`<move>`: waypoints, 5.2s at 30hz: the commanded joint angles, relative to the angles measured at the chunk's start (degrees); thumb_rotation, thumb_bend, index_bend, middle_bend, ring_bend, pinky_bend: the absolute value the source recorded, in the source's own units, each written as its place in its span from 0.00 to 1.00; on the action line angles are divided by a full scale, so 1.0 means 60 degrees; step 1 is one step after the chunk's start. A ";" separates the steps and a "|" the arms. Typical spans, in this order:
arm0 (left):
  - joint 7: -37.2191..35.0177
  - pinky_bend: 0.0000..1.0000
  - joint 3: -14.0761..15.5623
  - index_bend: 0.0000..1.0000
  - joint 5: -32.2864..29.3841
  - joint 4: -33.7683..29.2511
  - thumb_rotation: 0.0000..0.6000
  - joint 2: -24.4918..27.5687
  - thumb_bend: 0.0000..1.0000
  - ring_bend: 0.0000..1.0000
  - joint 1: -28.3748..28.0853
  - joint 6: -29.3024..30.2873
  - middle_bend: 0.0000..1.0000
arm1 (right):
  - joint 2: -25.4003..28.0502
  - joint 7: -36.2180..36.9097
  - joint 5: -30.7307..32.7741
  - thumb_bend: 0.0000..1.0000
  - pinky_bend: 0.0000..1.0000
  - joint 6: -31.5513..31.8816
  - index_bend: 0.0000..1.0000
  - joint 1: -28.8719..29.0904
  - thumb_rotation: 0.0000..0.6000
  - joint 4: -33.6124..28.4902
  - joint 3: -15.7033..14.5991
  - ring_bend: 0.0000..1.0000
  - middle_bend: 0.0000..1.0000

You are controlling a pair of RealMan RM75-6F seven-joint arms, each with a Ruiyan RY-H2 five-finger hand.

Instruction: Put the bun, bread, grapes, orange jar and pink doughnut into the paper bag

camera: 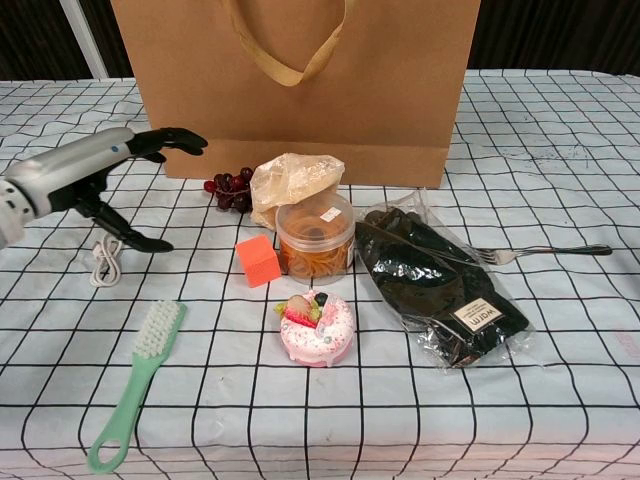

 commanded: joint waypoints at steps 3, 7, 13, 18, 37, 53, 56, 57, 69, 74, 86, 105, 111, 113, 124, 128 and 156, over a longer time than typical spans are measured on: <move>-0.0081 0.12 -0.0550 0.11 -0.0397 0.0594 1.00 -0.0730 0.06 0.03 -0.0646 -0.0544 0.12 | 0.0033 0.0078 0.0000 0.21 0.25 0.0079 0.08 -0.0021 1.00 0.0000 0.0034 0.19 0.11; -0.0040 0.12 -0.0692 0.14 -0.0489 0.0835 1.00 -0.1028 0.09 0.05 -0.0908 -0.0744 0.16 | 0.0046 0.0118 0.0021 0.21 0.25 0.0088 0.08 -0.0029 1.00 0.0008 0.0047 0.19 0.11; -0.0111 0.13 -0.0750 0.18 -0.0459 0.1022 1.00 -0.1334 0.12 0.09 -0.1256 -0.1021 0.21 | 0.0019 0.0119 0.0066 0.21 0.25 -0.0040 0.08 0.0008 1.00 0.0054 0.0025 0.19 0.11; -0.0056 0.13 -0.0796 0.19 -0.0486 0.1291 1.00 -0.1587 0.13 0.10 -0.1493 -0.1184 0.23 | 0.0008 0.0143 0.0093 0.21 0.25 -0.0087 0.08 0.0021 1.00 0.0079 0.0023 0.19 0.11; -0.0126 0.13 -0.1008 0.30 -0.0505 0.2813 1.00 -0.2491 0.32 0.14 -0.1903 -0.0741 0.41 | -0.0011 0.0250 0.0150 0.21 0.25 -0.0204 0.08 0.0056 1.00 0.0148 0.0006 0.19 0.11; -0.0040 0.15 -0.1061 0.45 -0.0295 0.3038 1.00 -0.2660 0.45 0.19 -0.1842 0.0296 0.57 | 0.0020 0.0322 0.0151 0.21 0.25 -0.0207 0.08 0.0057 1.00 0.0124 -0.0003 0.19 0.11; -0.0101 0.15 -0.1051 0.45 -0.0285 0.2734 1.00 -0.2460 0.45 0.19 -0.1744 0.0430 0.57 | 0.0022 0.0313 0.0142 0.21 0.25 -0.0203 0.08 0.0055 1.00 0.0113 -0.0008 0.19 0.11; -0.0132 0.15 -0.1047 0.45 -0.0275 0.2610 1.00 -0.2380 0.45 0.19 -0.1702 0.0495 0.57 | 0.0022 0.0310 0.0139 0.21 0.25 -0.0203 0.08 0.0056 1.00 0.0108 -0.0009 0.19 0.11; 0.0675 0.15 0.0038 0.44 0.0684 -0.1492 1.00 0.0668 0.45 0.19 -0.0380 0.1853 0.56 | 0.0033 0.0213 0.0054 0.21 0.25 -0.0109 0.08 0.0033 1.00 0.0029 -0.0024 0.19 0.11; 0.1228 0.15 0.0447 0.44 0.1412 -0.3503 1.00 0.2174 0.45 0.19 -0.0006 0.2361 0.56 | 0.0020 0.0163 0.0053 0.21 0.25 -0.0103 0.08 0.0035 1.00 0.0003 -0.0020 0.19 0.11; 0.2410 0.15 -0.1394 0.44 0.1933 -0.5466 1.00 0.3144 0.45 0.19 -0.0504 0.3416 0.56 | 0.0022 0.0174 0.0100 0.21 0.25 -0.0095 0.08 0.0019 1.00 0.0007 -0.0004 0.19 0.11; 0.3585 0.20 -0.4842 0.44 -0.2343 -0.1653 1.00 0.1744 0.44 0.19 -0.3700 0.1221 0.56 | -0.0085 0.0143 0.0446 0.21 0.25 -0.0289 0.07 0.0068 1.00 0.0256 0.0112 0.19 0.11; 0.3031 0.20 -0.4593 0.43 -0.2871 -0.0902 1.00 0.1514 0.43 0.19 -0.3757 0.0759 0.55 | -0.0097 0.0208 0.0592 0.21 0.25 -0.0331 0.07 0.0054 1.00 0.0359 0.0153 0.19 0.11; 0.2937 0.20 -0.4462 0.41 -0.2952 -0.0764 1.00 0.1520 0.41 0.18 -0.3740 0.0586 0.53 | -0.0092 0.0211 0.0583 0.21 0.25 -0.0298 0.07 0.0051 1.00 0.0360 0.0168 0.19 0.11; 0.4638 0.04 -0.3982 0.07 -0.4348 -0.1476 1.00 0.2325 0.00 0.00 -0.3706 -0.0418 0.08 | -0.0048 0.0154 0.0560 0.21 0.25 -0.0137 0.07 -0.0012 1.00 0.0237 0.0191 0.19 0.11; 0.4627 0.05 -0.4097 0.08 -0.4110 -0.2538 1.00 0.2784 0.00 0.00 -0.3416 0.0210 0.10 | -0.0039 0.0184 0.0557 0.21 0.25 -0.0096 0.07 -0.0025 1.00 0.0218 0.0208 0.19 0.11; 0.1551 0.17 0.0862 0.21 0.0870 -0.2574 1.00 0.3906 0.07 0.07 0.2481 0.4377 0.28 | -0.0078 -0.0123 0.0525 0.21 0.25 0.0003 0.07 -0.0053 1.00 0.0060 0.0217 0.19 0.11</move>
